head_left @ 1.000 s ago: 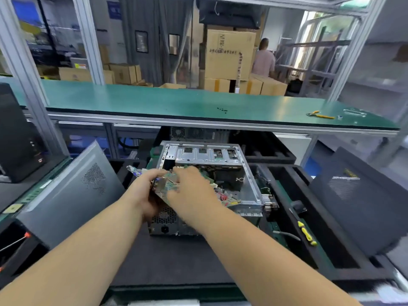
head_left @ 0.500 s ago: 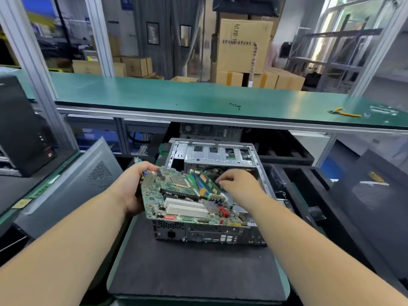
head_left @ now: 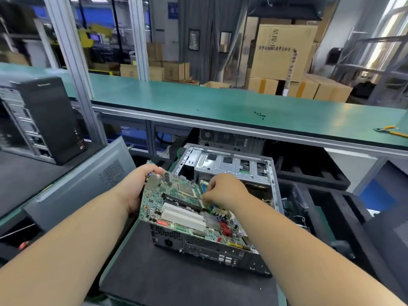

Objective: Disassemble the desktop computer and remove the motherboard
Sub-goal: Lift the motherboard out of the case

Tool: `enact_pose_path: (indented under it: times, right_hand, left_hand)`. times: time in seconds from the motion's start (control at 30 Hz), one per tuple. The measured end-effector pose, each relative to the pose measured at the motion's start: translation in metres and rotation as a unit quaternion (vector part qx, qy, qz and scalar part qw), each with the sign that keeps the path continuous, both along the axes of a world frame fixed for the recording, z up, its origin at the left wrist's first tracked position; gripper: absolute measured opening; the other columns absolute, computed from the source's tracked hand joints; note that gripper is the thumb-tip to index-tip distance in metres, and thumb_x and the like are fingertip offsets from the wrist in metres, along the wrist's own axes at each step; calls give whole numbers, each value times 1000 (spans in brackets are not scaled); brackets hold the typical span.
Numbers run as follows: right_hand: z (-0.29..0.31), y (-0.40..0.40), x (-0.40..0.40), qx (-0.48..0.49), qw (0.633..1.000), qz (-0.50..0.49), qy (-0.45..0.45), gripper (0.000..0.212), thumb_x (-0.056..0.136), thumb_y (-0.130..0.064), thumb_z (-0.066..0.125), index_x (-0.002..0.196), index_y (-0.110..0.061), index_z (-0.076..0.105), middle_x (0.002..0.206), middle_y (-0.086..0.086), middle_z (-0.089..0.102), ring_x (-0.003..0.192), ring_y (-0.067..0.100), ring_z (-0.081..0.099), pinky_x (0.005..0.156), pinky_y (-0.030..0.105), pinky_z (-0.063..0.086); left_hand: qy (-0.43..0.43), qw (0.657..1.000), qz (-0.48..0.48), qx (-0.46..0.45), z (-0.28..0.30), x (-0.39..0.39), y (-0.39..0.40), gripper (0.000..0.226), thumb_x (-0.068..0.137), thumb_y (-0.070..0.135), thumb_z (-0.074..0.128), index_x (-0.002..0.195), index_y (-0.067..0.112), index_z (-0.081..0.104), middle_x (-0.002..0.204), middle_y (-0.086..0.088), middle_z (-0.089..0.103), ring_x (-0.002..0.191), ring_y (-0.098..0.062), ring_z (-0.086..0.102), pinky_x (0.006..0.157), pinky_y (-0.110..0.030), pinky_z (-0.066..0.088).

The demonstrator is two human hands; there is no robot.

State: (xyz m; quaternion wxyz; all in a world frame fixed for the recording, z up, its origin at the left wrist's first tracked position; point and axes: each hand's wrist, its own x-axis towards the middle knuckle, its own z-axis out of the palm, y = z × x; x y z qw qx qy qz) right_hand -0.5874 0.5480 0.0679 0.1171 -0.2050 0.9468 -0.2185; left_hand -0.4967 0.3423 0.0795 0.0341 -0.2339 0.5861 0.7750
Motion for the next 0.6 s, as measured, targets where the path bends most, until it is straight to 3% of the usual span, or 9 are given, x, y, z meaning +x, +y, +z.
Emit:
enact_pose_path:
  times: [0.07,0.13,0.17,0.23,0.3,0.4,0.47,0.53,0.6]
  right_hand:
    - [7,4,-2,-142,985,-68,-66,14,74,-25,67,68,-12,65,61,1,58,52,17,50,51,26,48]
    - [14,10,-9,-260,949,-153,-95,13,76,-23,64,72,-11,60,63,7,54,57,20,50,52,25,40]
    - [17,16,-14,-289,936,-182,-90,16,78,-22,64,77,-6,62,68,13,59,63,25,57,56,31,47]
    - [19,30,-25,-291,931,-210,-64,24,81,-24,63,93,-4,67,93,18,68,80,23,62,79,41,54]
    - [18,46,-33,-236,946,-222,-29,23,83,-26,60,92,-6,66,93,19,66,79,23,62,81,40,53]
    - [8,68,-37,-117,969,-218,-2,17,82,-23,54,70,-12,50,66,11,50,61,25,50,59,30,40]
    - [-1,78,-35,-35,976,-213,4,16,79,-24,51,67,-14,46,66,5,52,61,25,48,55,27,36]
    - [-12,88,-31,59,975,-212,20,18,79,-29,49,76,-12,53,83,9,60,79,28,55,67,30,45]
    - [-24,94,-28,153,966,-208,28,24,82,-31,47,92,-11,56,106,13,59,102,33,51,87,37,46]
  left_hand:
    - [-5,1000,11,-10,2,1,3,22,77,27,61,93,11,60,79,-14,64,63,-28,61,65,-35,52]
    - [-8,1000,14,-13,4,3,4,20,76,27,62,88,11,60,75,-13,65,60,-28,63,63,-35,53]
    - [-10,1000,15,-15,5,5,4,21,76,27,63,87,10,61,74,-13,65,59,-28,63,62,-35,53]
    - [-11,999,19,-24,6,7,2,22,75,27,63,88,9,62,74,-13,66,57,-28,63,60,-35,54]
    - [-2,999,26,-37,8,9,-1,18,76,25,63,86,10,63,67,-11,67,51,-26,64,52,-32,54]
    - [19,996,44,-75,11,8,-4,12,82,23,59,84,11,63,56,-6,67,42,-19,62,38,-22,48]
    - [25,995,44,-88,12,8,-8,14,85,21,56,81,9,62,52,-5,65,37,-16,60,33,-18,44]
    - [24,995,40,-89,13,8,-12,15,86,21,55,89,8,64,56,-7,66,39,-17,61,36,-18,45]
    - [22,991,45,-126,12,7,-16,22,85,21,56,105,12,62,65,-8,66,44,-17,62,40,-18,47]
